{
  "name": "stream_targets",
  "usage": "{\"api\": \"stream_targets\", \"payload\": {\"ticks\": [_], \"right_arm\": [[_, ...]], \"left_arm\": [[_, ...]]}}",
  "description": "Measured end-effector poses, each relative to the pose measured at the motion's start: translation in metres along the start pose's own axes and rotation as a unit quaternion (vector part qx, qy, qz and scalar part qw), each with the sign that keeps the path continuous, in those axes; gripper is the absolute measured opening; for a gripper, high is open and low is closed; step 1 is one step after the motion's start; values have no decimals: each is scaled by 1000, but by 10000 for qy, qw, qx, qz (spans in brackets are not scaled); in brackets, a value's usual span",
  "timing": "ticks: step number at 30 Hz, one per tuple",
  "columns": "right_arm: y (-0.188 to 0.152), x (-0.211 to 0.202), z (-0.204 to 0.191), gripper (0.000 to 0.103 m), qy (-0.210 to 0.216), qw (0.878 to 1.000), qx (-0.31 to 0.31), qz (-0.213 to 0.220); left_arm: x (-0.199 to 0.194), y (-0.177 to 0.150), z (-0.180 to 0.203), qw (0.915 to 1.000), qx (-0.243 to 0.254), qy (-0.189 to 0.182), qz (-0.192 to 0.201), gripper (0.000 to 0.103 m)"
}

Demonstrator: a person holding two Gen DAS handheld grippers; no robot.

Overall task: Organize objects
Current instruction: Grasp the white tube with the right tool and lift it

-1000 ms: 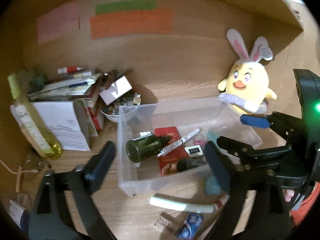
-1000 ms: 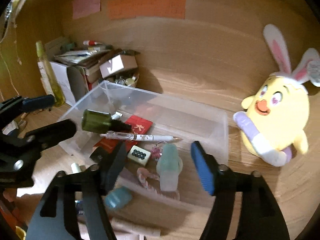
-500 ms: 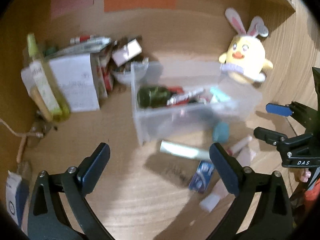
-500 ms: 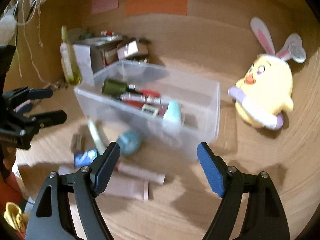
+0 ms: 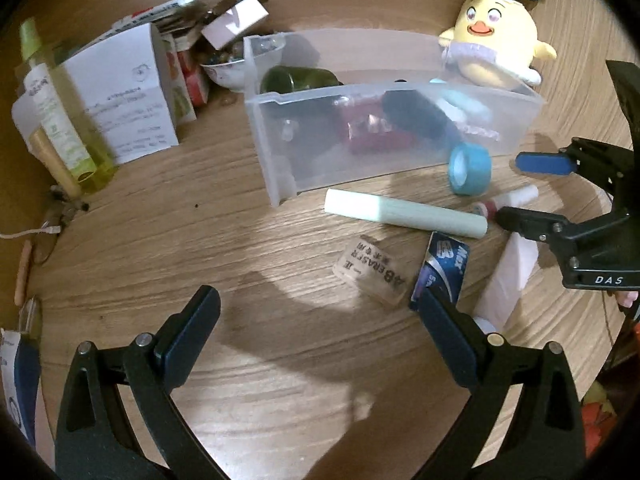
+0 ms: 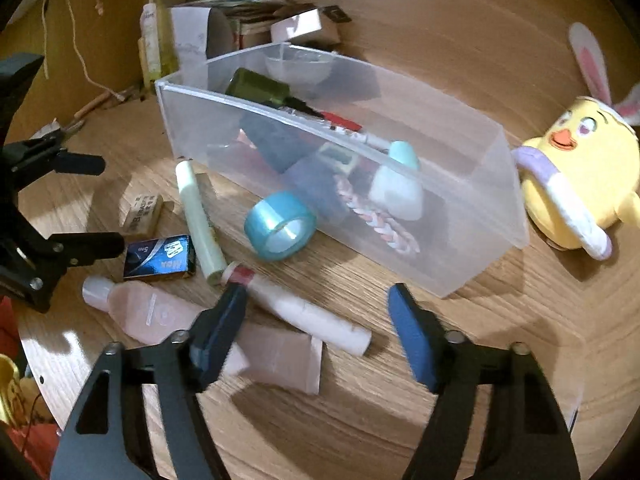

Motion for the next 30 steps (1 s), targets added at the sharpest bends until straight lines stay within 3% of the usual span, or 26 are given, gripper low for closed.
{"api": "stream_targets", "payload": {"ticks": [3, 5, 7, 14, 18, 26, 28, 30], "right_arm": [[0, 5, -1, 54, 131, 9999, -10, -81], [0, 6, -2, 44, 259, 9996, 26, -108], [-1, 5, -2, 39, 317, 9994, 47, -110], [-13, -4, -1, 14, 258, 9995, 159, -65], [-23, -12, 9, 14, 199, 9991, 377, -29], [-39, -24, 25, 14, 282, 9959, 855, 48], [-41, -29, 28, 14, 298, 9950, 943, 130], [-41, -35, 30, 14, 312, 9942, 1010, 216]], "left_arm": [[4, 5, 0, 10000, -36, -68, 10, 101], [5, 8, -2, 10000, -66, -67, 33, 100], [5, 10, -2, 9998, -72, -141, 74, 89], [3, 12, -1, 9988, -103, -465, 128, 65], [1, 10, 4, 9983, -51, -552, 159, 50], [1, 7, 16, 9990, 255, -327, 143, 50], [1, 9, 15, 9992, 220, -289, 167, 43], [1, 9, 14, 9993, 163, -280, 170, 43]]}}
Point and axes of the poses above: each gripper's, at about its wrist camera, not at the fingertips, and x roughly the way its jaws point, z to its right, y to its top, the point moved 6 cm from there along x, roughly the way its jaws point, and after that the axes turned 4 degrees about x, right-handed, at the moved point
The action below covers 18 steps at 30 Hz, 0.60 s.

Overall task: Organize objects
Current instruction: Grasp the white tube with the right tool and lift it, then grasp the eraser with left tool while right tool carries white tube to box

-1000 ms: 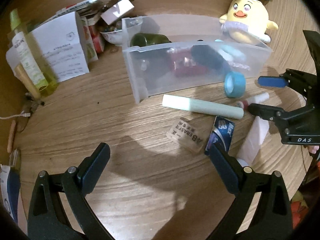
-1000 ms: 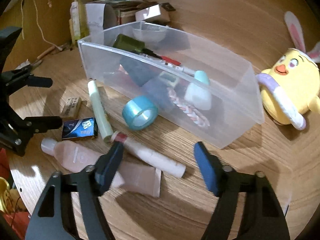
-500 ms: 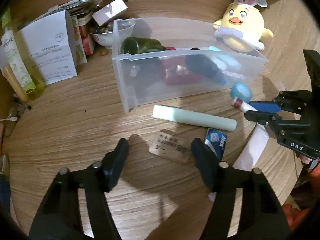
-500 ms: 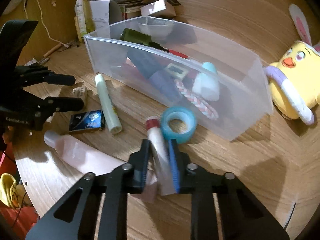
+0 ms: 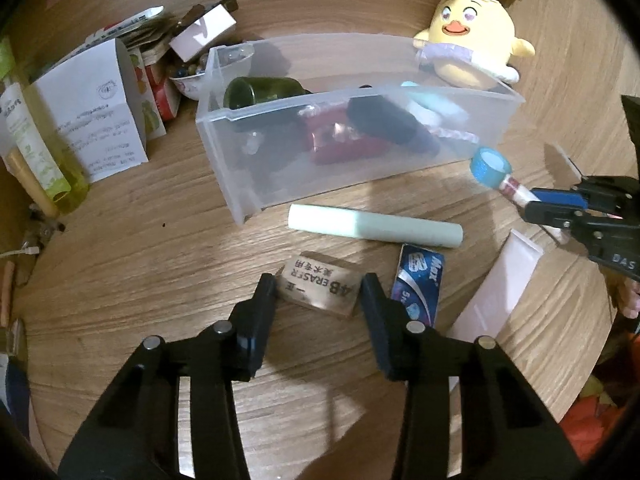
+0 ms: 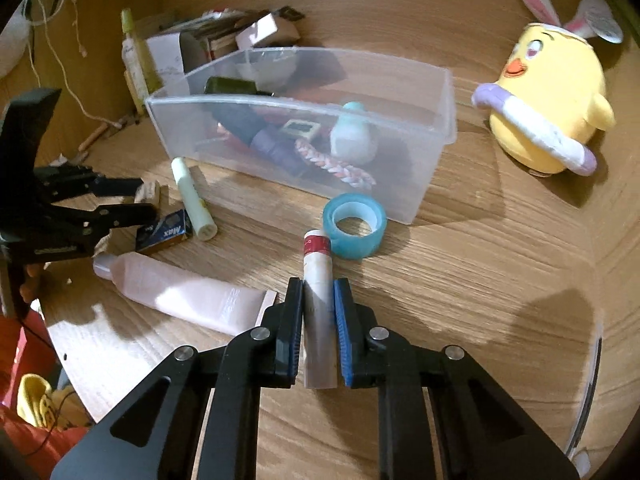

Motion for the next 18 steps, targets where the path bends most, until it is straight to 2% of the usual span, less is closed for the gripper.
{"api": "stream_targets", "payload": {"ticks": [6, 9, 18], "right_arm": [[11, -23, 5, 14, 110, 9990, 222, 373], [22, -34, 7, 14, 129, 9977, 287, 600], [70, -60, 6, 14, 216, 9903, 464, 1288]], "left_arm": [[-14, 0, 1, 9995, -228, 11, 216, 43], [-29, 8, 4, 9984, -275, 104, 476, 43], [-73, 63, 12, 9906, -326, 105, 1324, 43]]}}
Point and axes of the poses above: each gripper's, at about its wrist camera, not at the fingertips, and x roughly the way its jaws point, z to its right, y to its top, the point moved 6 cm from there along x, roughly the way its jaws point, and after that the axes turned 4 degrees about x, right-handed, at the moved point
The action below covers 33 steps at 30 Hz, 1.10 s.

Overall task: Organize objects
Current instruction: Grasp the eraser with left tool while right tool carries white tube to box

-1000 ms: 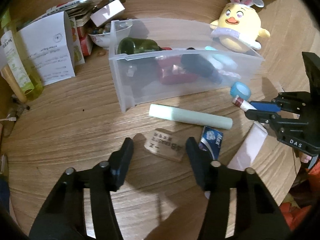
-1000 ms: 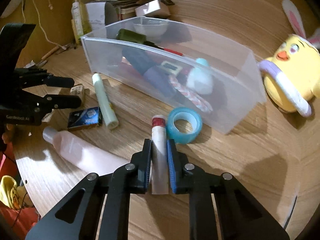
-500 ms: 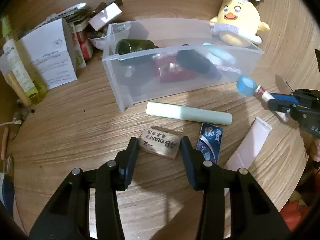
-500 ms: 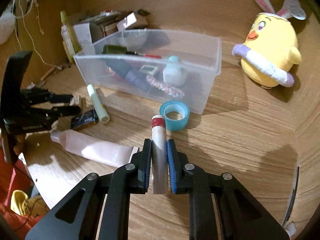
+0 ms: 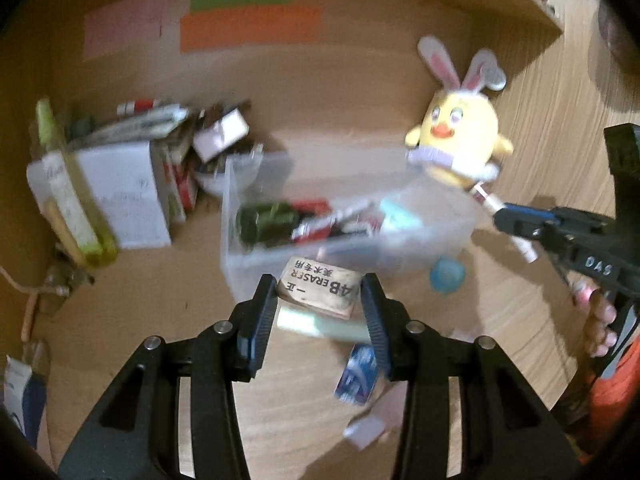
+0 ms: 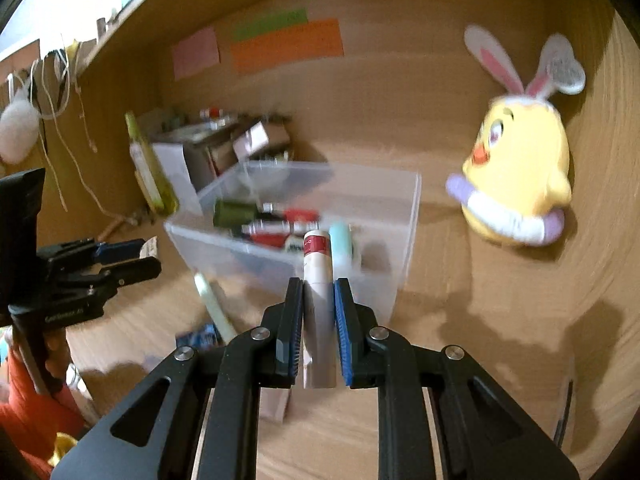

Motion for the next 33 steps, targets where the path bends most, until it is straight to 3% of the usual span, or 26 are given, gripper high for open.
{"api": "stream_targets", "payload": {"ticks": [4, 10, 22, 29, 33], "right_arm": [[23, 5, -4, 14, -38, 9998, 50, 177], [49, 27, -10, 14, -103, 9998, 18, 189], [38, 124, -16, 14, -193, 9960, -124, -863], [26, 141, -16, 14, -275, 9929, -204, -1137], [25, 139, -18, 14, -323, 9923, -252, -1168]], "left_arm": [[5, 24, 5, 9999, 43, 60, 145, 43], [30, 45, 7, 10000, -28, 60, 43, 43], [77, 29, -27, 9978, -464, 160, -455, 43], [77, 25, -31, 9978, -447, 136, -465, 44], [68, 27, -30, 9984, -425, 152, -336, 64]]}}
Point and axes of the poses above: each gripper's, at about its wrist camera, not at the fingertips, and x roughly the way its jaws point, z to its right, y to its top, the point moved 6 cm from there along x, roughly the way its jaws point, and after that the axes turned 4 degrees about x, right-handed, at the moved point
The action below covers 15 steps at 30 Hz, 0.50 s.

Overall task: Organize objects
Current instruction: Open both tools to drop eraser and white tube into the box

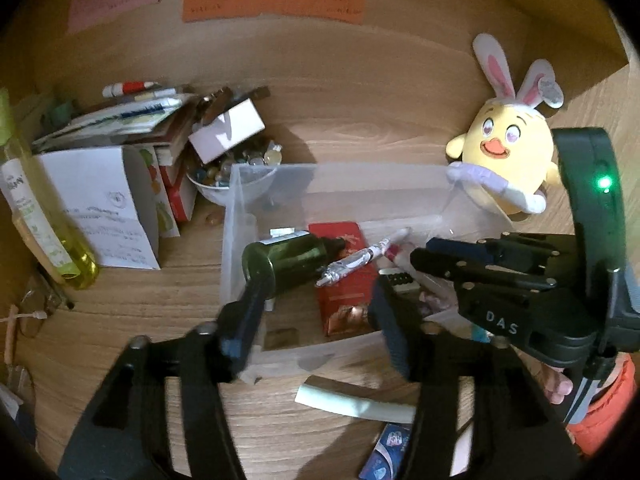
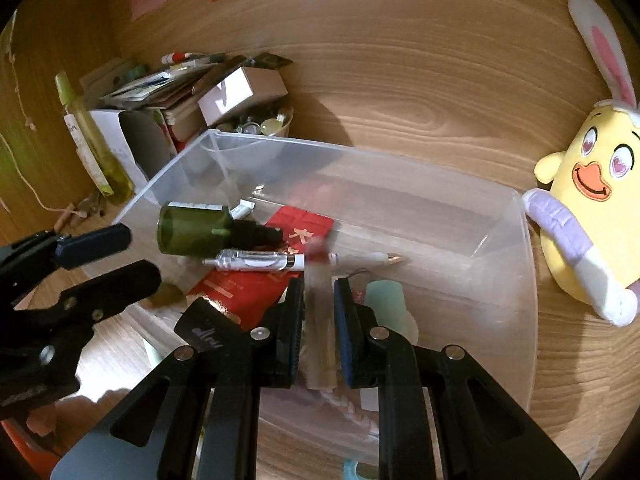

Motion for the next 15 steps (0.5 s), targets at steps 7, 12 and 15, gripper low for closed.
{"api": "stream_targets", "payload": {"ticks": [7, 12, 15], "right_arm": [[0, -28, -4, 33, 54, 9997, -37, 237], [-6, -64, -4, 50, 2, 9983, -129, 566], [-15, -83, 0, 60, -45, 9972, -161, 732]], "left_arm": [[-30, -3, 2, 9997, 94, -46, 204, 86], [-47, -15, 8, 9994, 263, -114, 208, 96], [-47, -30, 14, 9990, 394, -207, 56, 100]]}}
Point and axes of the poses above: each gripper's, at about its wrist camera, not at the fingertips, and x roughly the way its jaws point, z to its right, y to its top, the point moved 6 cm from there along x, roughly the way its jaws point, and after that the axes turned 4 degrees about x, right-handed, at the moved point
